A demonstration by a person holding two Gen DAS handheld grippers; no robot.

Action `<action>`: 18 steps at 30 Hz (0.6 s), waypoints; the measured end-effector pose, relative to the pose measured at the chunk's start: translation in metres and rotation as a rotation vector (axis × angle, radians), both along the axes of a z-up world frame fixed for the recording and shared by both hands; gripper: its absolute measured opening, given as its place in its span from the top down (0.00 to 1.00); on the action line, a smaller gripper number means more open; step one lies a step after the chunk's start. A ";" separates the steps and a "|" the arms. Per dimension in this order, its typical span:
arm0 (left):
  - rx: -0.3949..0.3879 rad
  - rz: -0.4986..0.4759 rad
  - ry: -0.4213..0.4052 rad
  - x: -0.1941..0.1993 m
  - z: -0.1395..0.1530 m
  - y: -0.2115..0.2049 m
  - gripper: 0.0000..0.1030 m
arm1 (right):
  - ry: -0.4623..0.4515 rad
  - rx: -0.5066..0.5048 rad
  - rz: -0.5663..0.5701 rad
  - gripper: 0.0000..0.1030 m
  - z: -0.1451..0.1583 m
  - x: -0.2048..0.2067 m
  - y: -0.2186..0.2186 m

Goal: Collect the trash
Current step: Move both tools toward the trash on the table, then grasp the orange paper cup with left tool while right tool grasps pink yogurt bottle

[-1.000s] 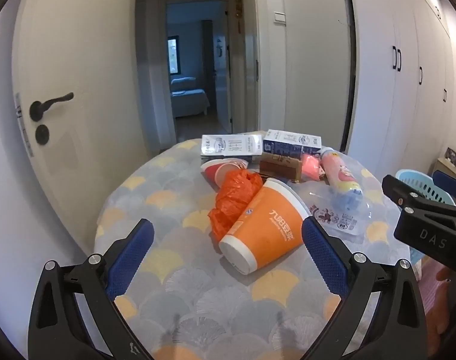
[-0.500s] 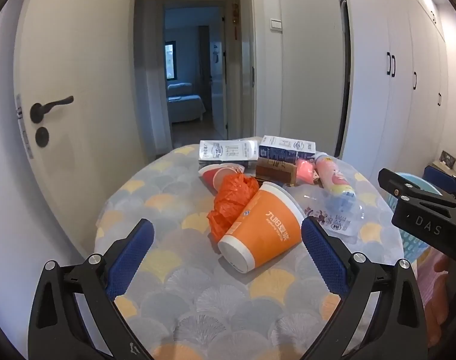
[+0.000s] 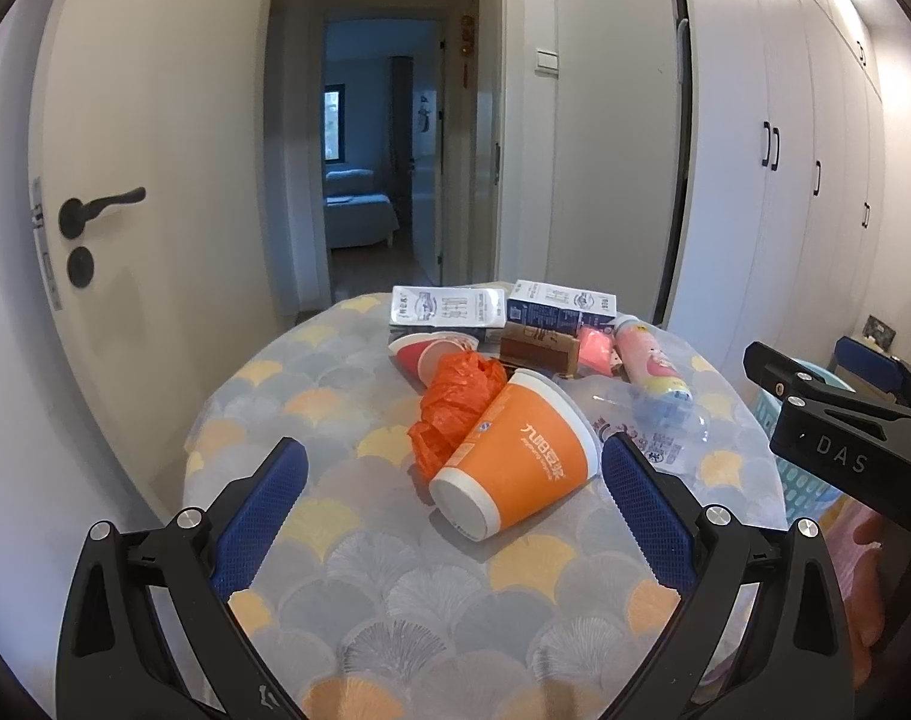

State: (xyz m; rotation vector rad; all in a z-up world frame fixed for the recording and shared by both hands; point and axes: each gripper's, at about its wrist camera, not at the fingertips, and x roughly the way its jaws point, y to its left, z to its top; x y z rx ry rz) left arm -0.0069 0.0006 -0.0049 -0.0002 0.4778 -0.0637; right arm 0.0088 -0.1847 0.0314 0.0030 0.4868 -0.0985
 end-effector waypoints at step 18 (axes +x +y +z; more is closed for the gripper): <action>-0.047 -0.230 0.146 0.059 -0.016 0.026 0.15 | -0.002 0.014 -0.069 0.48 -0.005 0.022 -0.045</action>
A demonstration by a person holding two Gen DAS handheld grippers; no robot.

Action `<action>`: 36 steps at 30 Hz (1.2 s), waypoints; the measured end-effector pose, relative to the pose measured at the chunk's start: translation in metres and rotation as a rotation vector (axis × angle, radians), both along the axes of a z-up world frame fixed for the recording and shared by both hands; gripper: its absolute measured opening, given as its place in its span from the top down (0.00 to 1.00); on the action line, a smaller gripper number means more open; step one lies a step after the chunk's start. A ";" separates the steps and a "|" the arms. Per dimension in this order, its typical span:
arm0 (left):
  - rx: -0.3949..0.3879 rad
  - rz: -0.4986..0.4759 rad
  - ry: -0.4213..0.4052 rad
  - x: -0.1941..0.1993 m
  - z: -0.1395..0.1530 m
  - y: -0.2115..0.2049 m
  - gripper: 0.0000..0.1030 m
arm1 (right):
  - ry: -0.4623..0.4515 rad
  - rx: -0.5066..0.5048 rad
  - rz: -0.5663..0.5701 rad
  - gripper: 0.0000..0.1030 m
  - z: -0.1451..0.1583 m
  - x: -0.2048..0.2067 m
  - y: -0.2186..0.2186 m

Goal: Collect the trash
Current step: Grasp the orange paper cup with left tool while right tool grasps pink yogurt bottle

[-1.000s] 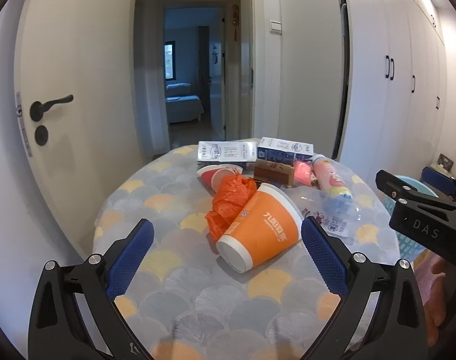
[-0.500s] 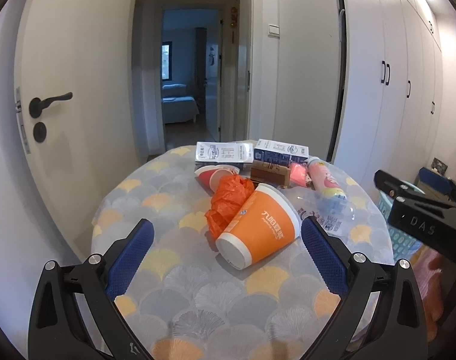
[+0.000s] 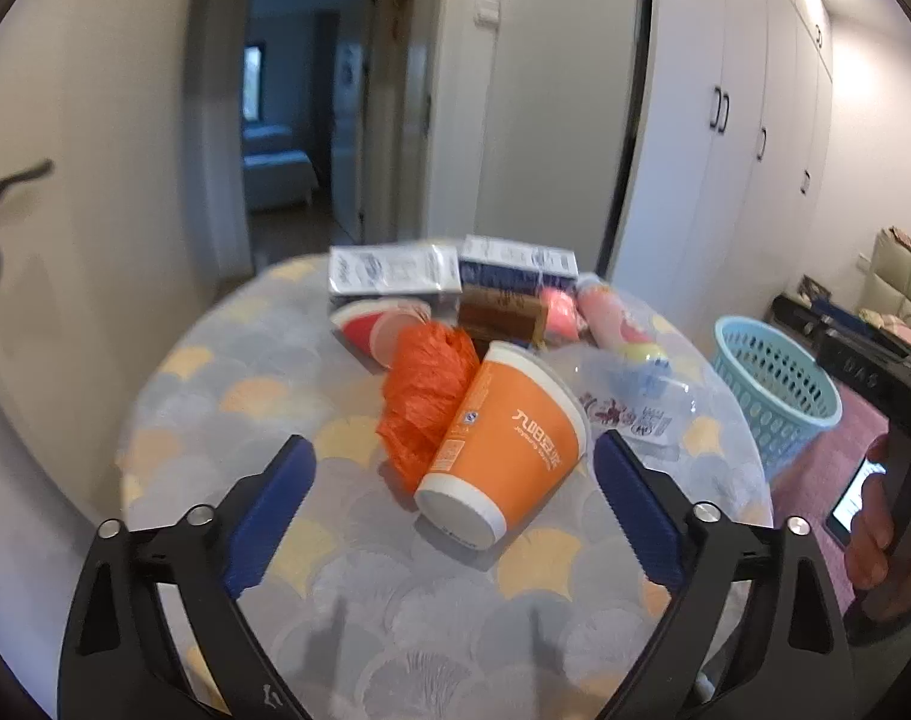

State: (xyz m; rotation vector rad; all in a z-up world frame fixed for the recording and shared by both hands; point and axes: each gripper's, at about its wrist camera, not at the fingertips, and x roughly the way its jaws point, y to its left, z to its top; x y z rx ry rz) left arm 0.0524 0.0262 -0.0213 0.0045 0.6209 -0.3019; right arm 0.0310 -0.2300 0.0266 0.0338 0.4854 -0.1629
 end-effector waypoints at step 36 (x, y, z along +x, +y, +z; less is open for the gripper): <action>-0.020 -0.195 0.338 0.059 -0.075 -0.064 0.37 | 0.506 0.300 0.203 0.53 -0.104 0.198 -0.020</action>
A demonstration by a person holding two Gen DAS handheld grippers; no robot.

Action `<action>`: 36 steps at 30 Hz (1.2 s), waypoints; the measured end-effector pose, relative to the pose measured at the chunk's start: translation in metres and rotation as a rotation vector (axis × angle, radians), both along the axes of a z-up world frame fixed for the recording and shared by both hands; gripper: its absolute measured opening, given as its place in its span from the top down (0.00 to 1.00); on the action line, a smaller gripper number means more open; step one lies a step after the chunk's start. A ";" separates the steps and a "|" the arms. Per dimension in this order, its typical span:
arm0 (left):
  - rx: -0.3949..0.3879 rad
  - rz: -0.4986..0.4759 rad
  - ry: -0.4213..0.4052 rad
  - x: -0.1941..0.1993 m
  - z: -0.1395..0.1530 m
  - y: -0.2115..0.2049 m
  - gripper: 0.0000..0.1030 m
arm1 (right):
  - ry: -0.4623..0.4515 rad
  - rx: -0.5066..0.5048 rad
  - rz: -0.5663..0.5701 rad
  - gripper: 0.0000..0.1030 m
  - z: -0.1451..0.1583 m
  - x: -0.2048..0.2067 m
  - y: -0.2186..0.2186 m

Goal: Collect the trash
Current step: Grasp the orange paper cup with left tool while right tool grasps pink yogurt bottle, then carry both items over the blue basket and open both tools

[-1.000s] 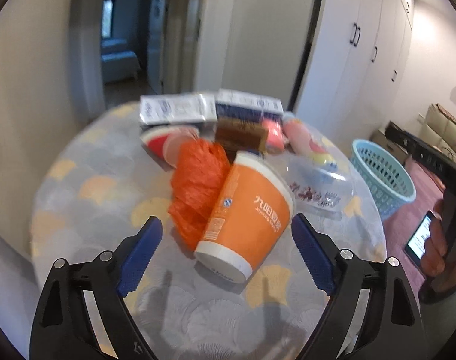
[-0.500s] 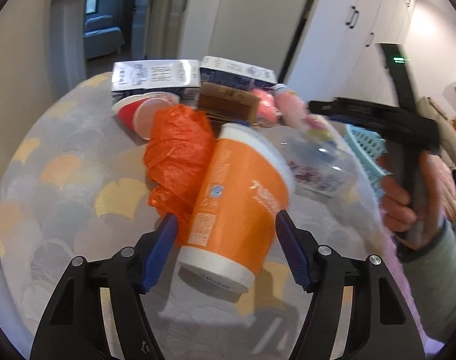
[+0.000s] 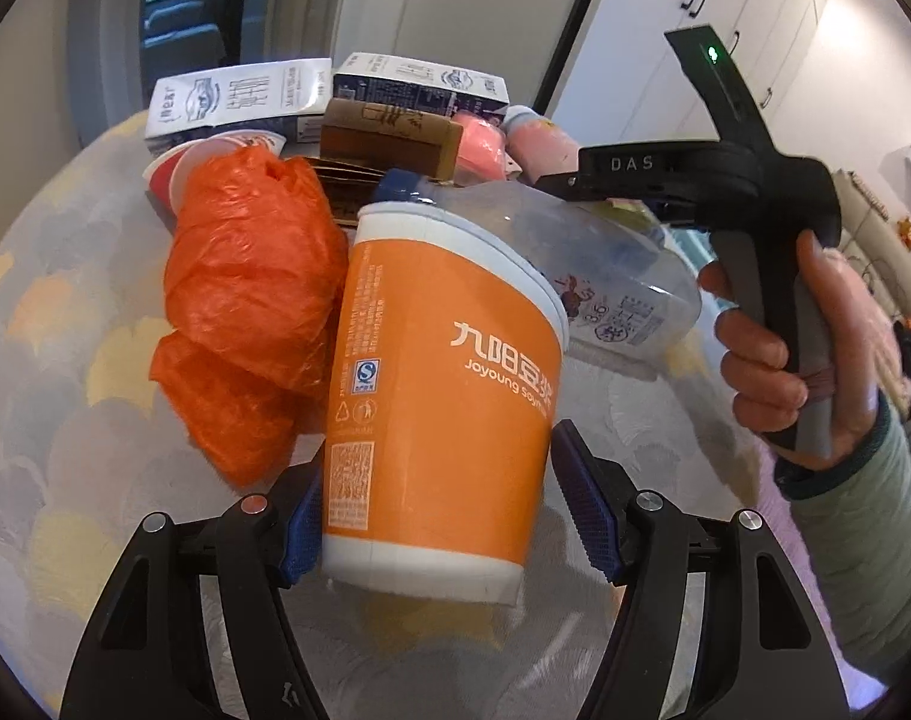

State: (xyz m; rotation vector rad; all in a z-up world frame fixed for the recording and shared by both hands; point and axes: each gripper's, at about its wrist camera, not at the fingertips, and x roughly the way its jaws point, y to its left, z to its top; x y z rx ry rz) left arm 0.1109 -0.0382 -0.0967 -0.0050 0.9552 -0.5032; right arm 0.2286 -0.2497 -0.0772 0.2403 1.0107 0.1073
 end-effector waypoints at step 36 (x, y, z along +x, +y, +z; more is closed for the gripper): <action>-0.180 -0.315 -0.246 0.022 0.118 -0.206 0.43 | -0.273 -0.027 -0.518 0.55 0.092 -0.171 -0.224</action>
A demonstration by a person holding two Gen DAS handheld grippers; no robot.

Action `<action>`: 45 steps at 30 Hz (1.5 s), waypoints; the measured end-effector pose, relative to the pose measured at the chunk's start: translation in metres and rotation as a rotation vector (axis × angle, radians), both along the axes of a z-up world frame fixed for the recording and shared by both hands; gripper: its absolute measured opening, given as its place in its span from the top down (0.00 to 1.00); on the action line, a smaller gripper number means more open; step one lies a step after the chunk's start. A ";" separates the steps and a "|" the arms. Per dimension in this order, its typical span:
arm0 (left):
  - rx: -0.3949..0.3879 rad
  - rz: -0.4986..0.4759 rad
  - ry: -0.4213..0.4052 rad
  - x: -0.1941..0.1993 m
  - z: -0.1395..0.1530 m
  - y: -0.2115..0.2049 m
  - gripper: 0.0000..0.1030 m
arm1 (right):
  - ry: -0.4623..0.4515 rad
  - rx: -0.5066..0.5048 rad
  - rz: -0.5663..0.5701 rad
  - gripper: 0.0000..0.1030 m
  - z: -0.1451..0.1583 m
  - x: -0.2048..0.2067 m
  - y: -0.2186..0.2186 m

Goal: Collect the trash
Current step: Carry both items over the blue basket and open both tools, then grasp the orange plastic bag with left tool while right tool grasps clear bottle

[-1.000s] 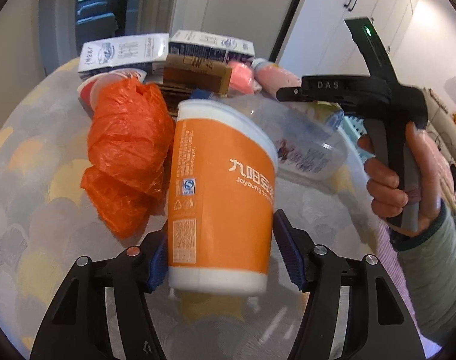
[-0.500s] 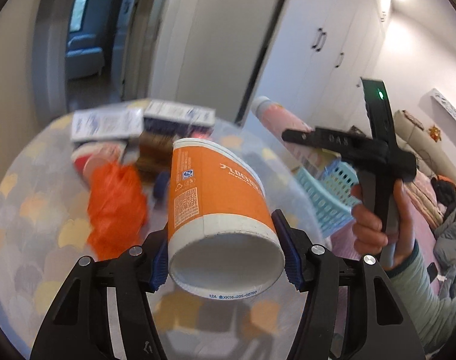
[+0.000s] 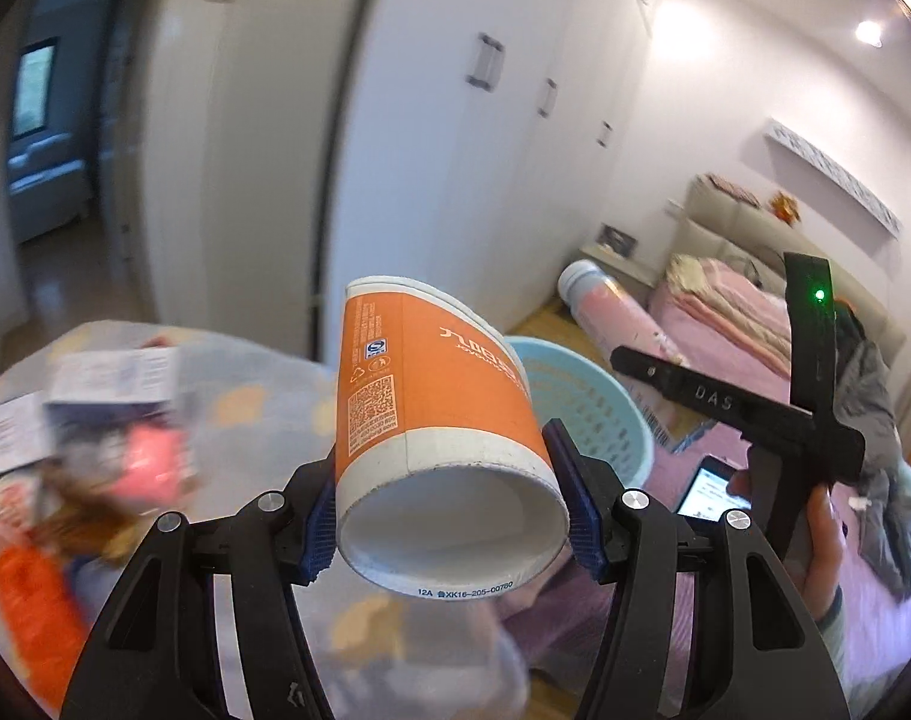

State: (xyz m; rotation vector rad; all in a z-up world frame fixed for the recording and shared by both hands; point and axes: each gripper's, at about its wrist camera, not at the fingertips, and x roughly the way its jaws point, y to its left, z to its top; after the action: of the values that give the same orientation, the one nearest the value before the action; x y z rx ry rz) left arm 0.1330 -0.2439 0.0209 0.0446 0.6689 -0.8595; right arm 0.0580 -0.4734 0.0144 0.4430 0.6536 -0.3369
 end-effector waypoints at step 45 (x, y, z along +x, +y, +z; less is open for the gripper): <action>-0.028 0.229 0.074 0.002 -0.014 0.058 0.27 | -0.091 -0.025 0.244 0.54 0.003 -0.001 0.069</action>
State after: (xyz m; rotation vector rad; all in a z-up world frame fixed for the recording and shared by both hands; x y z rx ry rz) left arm 0.1354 -0.1854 0.0064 -0.0880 0.7160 -0.6518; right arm 0.0568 -0.4044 0.0174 0.3481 0.6066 -0.0931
